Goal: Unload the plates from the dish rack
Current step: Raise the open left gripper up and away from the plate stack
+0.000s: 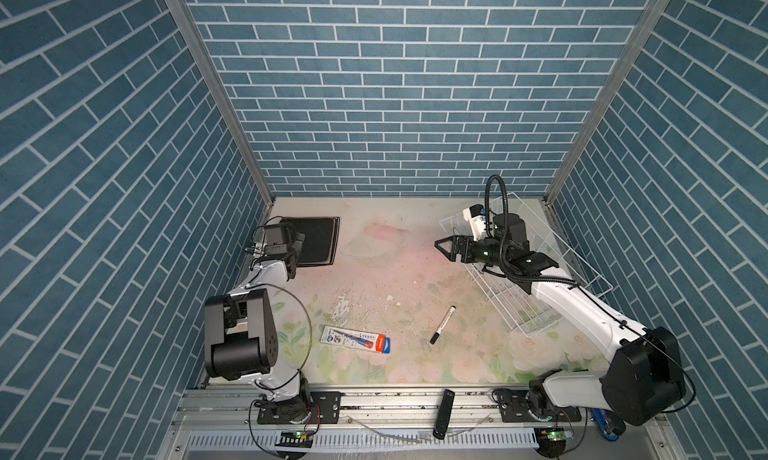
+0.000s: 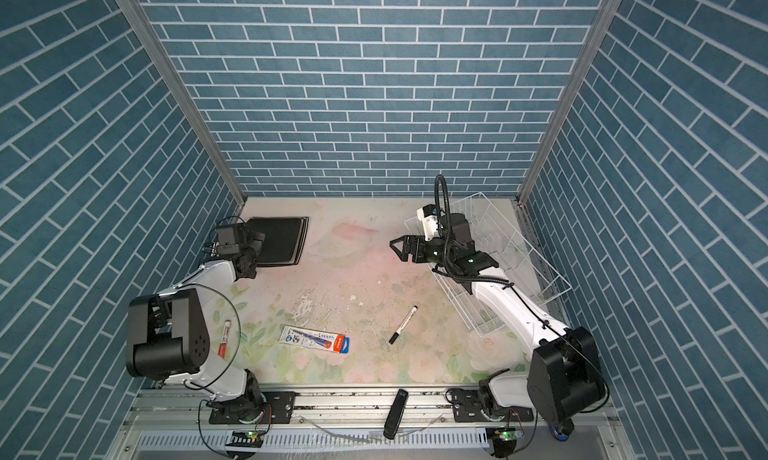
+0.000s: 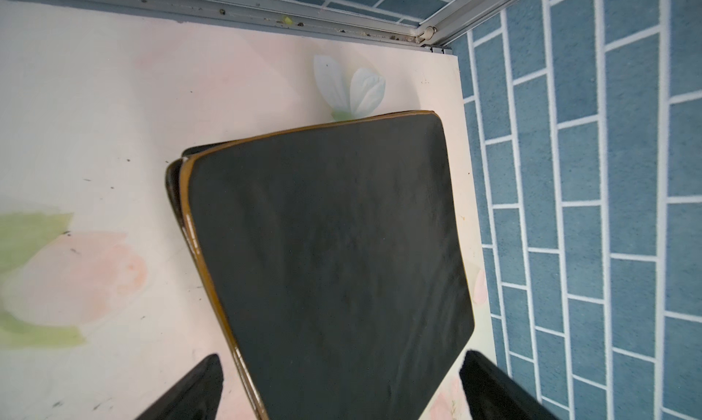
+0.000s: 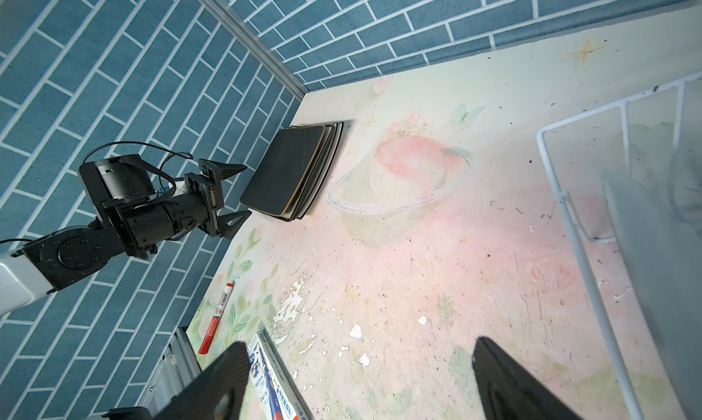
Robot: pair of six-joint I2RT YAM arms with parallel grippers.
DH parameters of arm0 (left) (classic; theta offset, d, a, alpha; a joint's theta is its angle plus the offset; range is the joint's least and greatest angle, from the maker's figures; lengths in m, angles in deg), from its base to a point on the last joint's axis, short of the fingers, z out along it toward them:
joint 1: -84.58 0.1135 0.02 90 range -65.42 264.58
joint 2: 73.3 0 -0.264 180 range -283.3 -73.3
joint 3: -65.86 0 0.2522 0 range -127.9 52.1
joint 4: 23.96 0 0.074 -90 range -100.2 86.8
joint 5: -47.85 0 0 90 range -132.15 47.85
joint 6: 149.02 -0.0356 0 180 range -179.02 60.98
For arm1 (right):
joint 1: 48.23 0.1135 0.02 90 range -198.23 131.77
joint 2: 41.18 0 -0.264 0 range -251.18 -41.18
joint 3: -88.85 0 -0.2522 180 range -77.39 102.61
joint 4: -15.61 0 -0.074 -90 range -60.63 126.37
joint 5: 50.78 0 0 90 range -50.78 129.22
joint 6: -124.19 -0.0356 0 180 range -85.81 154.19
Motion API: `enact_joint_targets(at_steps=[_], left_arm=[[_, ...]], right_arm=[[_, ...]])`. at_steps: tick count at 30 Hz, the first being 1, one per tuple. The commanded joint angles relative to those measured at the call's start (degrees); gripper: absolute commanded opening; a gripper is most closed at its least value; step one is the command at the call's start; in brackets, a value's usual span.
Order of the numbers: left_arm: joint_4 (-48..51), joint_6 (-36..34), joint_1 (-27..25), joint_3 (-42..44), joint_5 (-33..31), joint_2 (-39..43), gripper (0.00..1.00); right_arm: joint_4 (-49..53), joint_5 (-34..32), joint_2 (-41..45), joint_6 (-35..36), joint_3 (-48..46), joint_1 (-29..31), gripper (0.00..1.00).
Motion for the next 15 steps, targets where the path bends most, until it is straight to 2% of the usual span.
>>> enact_joint_targets(at_steps=[1, 4, 8, 15], left_arm=[[1.9, -0.8, 0.2, 0.8, -1.9, 3.1, 1.00], [0.7, -2.4, 0.1, 2.1, -1.4, 4.9, 1.00], [-0.9, -5.2, -0.4, 4.1, -1.6, 8.1, 1.00], [-5.9, -18.3, -3.5, 7.8, 0.3, 15.4, 1.00]], right_arm=[[0.0, -0.5, -0.3, 2.1, 1.3, 0.3, 0.93], [1.8, -1.9, 0.3, 3.1, 2.3, 0.3, 0.93], [9.1, -6.8, 0.7, 4.9, 5.7, 0.3, 0.94], [21.3, -19.1, 1.5, 9.7, 10.7, 0.4, 0.95]])
